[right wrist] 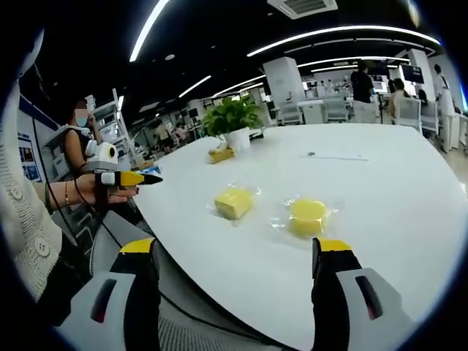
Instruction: Compare the silicone blocks by pressing each to a similar depth, holding the contact briefly, and releasing to observe deformation and rebound differences across the visible hardness samples.
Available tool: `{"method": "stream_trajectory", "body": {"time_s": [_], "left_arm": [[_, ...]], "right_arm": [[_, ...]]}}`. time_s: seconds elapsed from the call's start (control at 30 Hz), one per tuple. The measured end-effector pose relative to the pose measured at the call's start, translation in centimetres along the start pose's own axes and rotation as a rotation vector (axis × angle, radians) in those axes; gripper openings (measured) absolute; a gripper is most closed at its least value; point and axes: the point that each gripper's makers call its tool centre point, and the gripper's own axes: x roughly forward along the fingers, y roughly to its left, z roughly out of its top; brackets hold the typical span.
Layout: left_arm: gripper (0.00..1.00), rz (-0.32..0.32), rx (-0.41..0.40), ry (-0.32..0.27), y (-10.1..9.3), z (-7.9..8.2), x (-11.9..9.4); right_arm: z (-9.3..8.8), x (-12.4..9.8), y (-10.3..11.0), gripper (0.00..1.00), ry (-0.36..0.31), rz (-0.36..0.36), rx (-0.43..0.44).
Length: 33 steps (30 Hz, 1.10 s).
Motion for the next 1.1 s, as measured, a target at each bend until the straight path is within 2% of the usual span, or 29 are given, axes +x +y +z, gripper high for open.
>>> {"method": "stream_trajectory", "body": {"time_s": [0.17, 0.43, 0.57, 0.6, 0.83, 0.93, 1.0, 1.1], "left_arm": [[0.66, -0.021, -0.036, 0.019, 1.2, 0.5, 1.5], [0.67, -0.054, -0.071, 0.003, 2.7, 1.8, 3.7], [0.67, -0.071, -0.187, -0.034, 4.8, 2.7, 5.0], [0.67, -0.067, -0.188, -0.034, 5.6, 2.7, 5.3], [0.66, -0.043, -0.267, -0.013, 9.9, 1.5, 7.6], [0.66, -0.036, -0.28, 0.002, 11.1, 1.0, 8.4], [0.65, -0.037, -0.282, 0.011, 11.2, 0.7, 9.2], [0.66, -0.035, -0.312, 0.045, 13.0, -0.4, 10.7]], "right_arm": [[0.3, 0.4, -0.6, 0.82, 0.002, -0.021, 0.004], [0.2, 0.8, -1.4, 0.82, 0.012, -0.046, 0.027], [0.1, 1.1, -1.7, 0.81, 0.024, -0.053, 0.036], [0.0, 1.2, -1.8, 0.82, 0.027, -0.057, 0.037], [-0.6, 2.0, -2.3, 0.83, 0.059, -0.07, 0.056], [-0.8, 2.2, -2.6, 0.83, 0.072, -0.075, 0.061], [-0.8, 2.4, -2.8, 0.83, 0.078, -0.08, 0.064], [-1.0, 2.6, -3.1, 0.83, 0.092, -0.085, 0.071]]}}
